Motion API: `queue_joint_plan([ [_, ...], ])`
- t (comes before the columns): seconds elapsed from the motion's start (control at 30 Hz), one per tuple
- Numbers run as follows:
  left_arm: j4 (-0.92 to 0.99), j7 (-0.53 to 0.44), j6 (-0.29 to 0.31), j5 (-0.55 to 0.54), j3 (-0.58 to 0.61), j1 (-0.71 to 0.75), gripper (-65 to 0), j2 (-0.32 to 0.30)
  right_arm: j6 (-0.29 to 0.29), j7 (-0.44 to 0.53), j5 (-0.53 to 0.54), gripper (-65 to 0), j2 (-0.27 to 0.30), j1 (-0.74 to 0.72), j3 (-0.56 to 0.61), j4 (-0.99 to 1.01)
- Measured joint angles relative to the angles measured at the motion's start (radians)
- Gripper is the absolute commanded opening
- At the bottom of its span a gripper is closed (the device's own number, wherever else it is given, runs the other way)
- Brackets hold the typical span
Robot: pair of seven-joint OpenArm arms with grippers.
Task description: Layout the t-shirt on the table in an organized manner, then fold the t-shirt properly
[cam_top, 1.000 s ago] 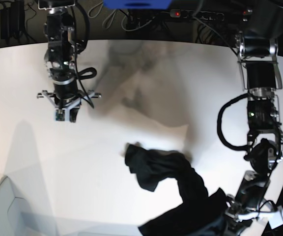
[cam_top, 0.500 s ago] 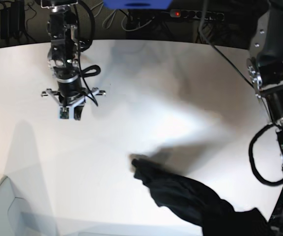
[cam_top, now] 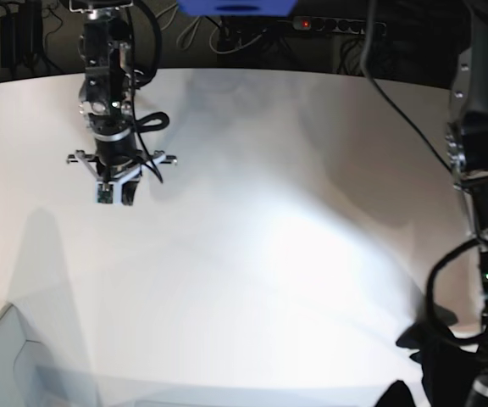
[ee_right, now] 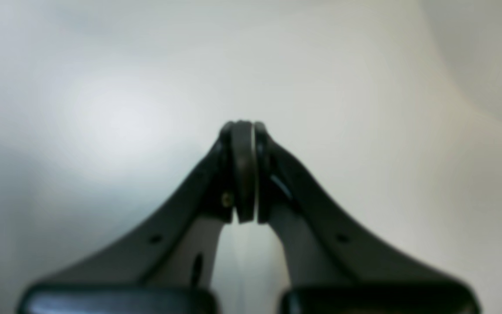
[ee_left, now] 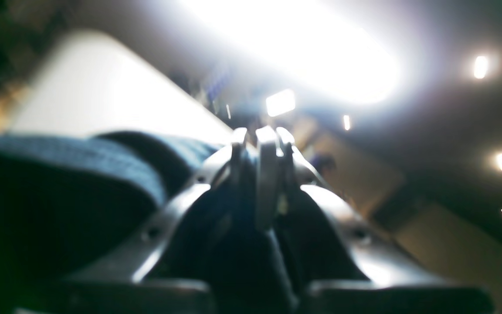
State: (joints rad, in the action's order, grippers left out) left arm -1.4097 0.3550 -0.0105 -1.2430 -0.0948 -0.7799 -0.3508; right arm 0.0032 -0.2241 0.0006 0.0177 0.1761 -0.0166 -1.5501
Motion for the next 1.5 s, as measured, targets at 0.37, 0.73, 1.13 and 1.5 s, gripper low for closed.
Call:
queue_joint_plan([
  [0.37, 0.036, 0.032, -0.005, 0.003, 0.241, 0.344, -63.0, 0.235, 0.0, 0.0, 0.0, -65.0, 0.004, 0.0, 0.0, 0.0],
  [0.73, -0.072, 0.032, 0.003, -0.004, 0.294, 0.446, -19.8, 0.214, 0.0, -0.024, 0.0, -40.9, -0.004, 0.005, -0.124, 0.0],
  [1.13, 0.165, 0.015, -0.005, 0.078, 0.108, 0.46, -15.4, -0.087, 0.0, -0.034, 0.001, -29.1, -0.007, 0.04, -0.172, -0.15],
  [1.5, 0.342, 0.016, 0.006, 0.462, 0.105, 0.525, -15.3, -0.047, 0.0, -0.034, 0.0, -29.1, -0.035, 0.072, 0.017, -0.178],
])
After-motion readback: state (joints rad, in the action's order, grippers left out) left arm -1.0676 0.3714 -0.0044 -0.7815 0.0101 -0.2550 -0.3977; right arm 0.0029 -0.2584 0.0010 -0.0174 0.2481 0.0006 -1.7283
